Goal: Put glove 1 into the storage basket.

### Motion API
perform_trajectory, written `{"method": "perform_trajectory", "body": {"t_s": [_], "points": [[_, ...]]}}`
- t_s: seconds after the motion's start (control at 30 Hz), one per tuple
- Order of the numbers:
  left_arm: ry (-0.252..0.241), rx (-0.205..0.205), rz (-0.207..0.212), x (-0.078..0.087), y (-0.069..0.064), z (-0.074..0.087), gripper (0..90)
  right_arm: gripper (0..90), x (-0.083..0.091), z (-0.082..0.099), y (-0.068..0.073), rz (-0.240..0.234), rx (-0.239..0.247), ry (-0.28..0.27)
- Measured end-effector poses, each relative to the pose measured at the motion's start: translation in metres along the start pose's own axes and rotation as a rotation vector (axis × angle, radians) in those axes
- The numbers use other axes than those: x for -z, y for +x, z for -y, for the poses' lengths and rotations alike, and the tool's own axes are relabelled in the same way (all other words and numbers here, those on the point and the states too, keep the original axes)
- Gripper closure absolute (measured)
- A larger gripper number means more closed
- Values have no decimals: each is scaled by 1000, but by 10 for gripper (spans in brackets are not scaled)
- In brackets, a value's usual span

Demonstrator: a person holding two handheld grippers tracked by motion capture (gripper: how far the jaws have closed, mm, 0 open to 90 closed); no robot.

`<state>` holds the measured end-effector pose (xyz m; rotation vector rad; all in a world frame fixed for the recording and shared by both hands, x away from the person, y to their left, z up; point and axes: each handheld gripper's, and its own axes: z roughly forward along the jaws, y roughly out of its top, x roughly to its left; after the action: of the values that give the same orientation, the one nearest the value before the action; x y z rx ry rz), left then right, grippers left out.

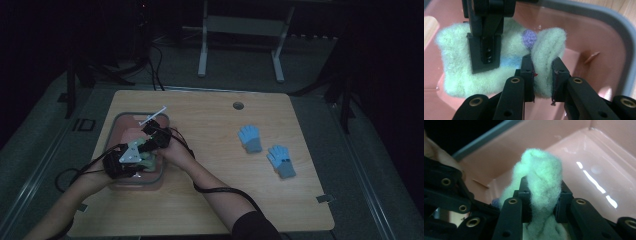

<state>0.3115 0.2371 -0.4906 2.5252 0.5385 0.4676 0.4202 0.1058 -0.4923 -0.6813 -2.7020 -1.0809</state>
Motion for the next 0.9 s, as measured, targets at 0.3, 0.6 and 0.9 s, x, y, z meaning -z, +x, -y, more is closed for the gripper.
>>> {"method": "perform_trajectory", "body": {"t_s": [0.3,0.6,0.9], "points": [[81,1,38,-12,5,-1,747,432,-1,-2,1,39,-20,1],[45,103,12,-5,10,0,372,260,19,-2,-5,28,-46,-76],[-19,220,-42,11,8,-9,149,178,50,8,-3,-16,-20,-131]]}}
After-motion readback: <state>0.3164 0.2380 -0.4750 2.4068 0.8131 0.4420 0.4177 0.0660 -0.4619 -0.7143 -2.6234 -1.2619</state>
